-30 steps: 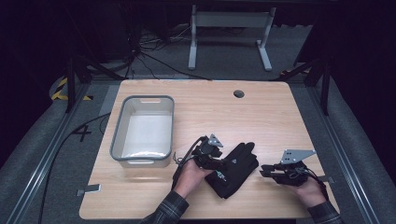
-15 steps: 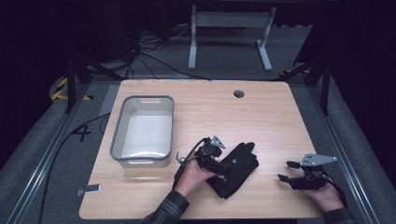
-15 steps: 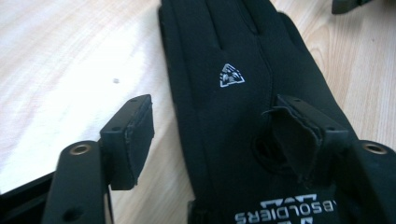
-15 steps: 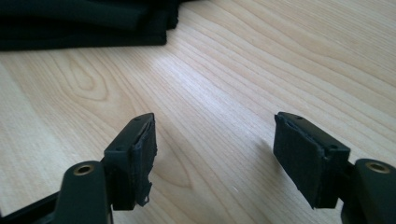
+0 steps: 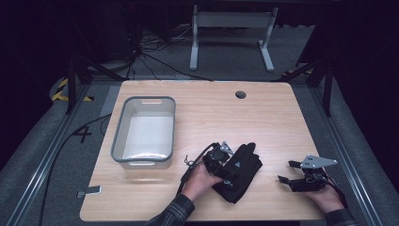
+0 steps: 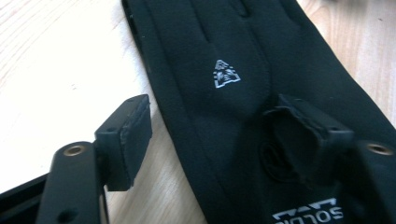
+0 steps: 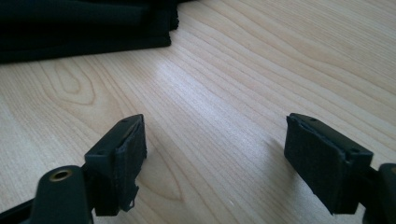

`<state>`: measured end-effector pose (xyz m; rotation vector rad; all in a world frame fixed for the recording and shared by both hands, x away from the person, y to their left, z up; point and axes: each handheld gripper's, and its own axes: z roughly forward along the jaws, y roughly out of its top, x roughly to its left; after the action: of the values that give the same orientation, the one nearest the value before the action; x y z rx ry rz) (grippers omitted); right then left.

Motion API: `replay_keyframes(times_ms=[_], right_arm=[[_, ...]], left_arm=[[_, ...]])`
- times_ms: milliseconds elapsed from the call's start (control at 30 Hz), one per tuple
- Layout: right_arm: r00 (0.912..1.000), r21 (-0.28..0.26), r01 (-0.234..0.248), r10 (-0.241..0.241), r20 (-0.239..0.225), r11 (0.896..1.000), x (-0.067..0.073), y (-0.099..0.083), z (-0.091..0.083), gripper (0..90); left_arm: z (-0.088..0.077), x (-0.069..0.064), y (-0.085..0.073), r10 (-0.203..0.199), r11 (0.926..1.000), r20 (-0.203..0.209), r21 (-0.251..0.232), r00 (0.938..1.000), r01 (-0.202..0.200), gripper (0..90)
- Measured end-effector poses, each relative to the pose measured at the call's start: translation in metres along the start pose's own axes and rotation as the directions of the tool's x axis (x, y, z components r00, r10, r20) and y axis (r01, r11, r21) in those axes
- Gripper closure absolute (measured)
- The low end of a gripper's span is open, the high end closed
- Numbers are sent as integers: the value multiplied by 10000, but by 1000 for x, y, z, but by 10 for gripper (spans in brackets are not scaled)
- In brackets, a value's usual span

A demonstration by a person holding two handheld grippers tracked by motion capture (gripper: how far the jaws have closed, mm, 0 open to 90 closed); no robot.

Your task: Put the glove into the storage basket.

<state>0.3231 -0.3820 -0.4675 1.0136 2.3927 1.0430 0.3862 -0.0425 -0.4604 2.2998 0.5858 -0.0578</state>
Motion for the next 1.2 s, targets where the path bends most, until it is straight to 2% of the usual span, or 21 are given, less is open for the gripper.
replay_keyframes(times_ms=[33,67,100,133,233,267,367,467,567,667,733,833,900,933,1000,1033,1067,1100,1167,1200], right_arm=[[10000,0,4,-4,4,10000,0,0,0,213],[10000,0,4,-4,4,10000,0,0,0,213],[10000,0,4,-4,-3,10000,0,0,0,212],[10000,5,6,-6,-10,10000,0,0,0,210],[10000,1,11,-11,-13,10000,0,0,0,208],[10000,3,14,-14,-18,10000,0,0,0,205],[10000,10,24,-24,-28,10000,0,0,0,204],[10000,12,27,-27,-31,10000,0,0,0,203],[10000,14,18,-18,-29,10000,0,0,0,202],[10000,14,19,-19,-29,10000,0,0,0,202],[10000,14,17,-17,-28,10000,0,0,0,202],[10000,13,18,-18,-24,10000,0,0,0,203],[10000,15,13,-13,-19,10000,0,0,0,203],[10000,18,8,-8,-20,10000,0,0,0,203],[10000,17,10,-10,-18,10000,0,0,0,202],[10000,19,6,-6,-19,10000,0,0,0,203],[10000,19,6,-6,-20,10000,0,0,0,202],[10000,19,8,-8,-20,10000,0,0,0,202],[10000,20,9,-9,-19,10000,1,0,0,203],[10000,16,7,-7,-14,10000,1,0,0,203]], left_arm=[[0,0,0,0,10000,0,0,10000,0,364],[0,0,0,-3,10000,14,-24,10000,3,364],[1,-1,0,20,10000,-93,-56,10000,-20,380],[0,-2,1,138,9999,-442,40,9989,-136,468],[1,-2,2,250,9997,-596,91,9979,-245,545],[0,-3,3,262,9994,-679,224,9973,-247,545],[1,-5,4,309,9994,-785,205,9964,-294,588],[1,-3,4,241,9995,-631,230,9977,-227,601],[0,2,5,-142,9999,-438,80,9989,145,546],[-4,3,8,-504,9976,-388,-490,9980,485,401],[-3,2,10,-702,9958,-325,-608,9970,681,320],[7,-1,11,-676,9970,-381,-412,9970,660,224],[12,-2,11,-734,9968,-234,-329,9970,726,180],[14,-3,11,-553,9980,-275,-306,9981,544,177],[15,-7,13,-139,9999,-639,-59,9979,135,211],[16,-8,13,-106,9998,-437,-161,9990,99,246],[15,-9,13,-15,9998,-121,-178,9999,13,326],[16,-9,12,17,9997,-140,-239,9999,-20,402],[16,-9,12,8,9997,-186,-258,9998,-13,473],[15,-10,12,185,9996,-449,-183,9988,-193,543]])
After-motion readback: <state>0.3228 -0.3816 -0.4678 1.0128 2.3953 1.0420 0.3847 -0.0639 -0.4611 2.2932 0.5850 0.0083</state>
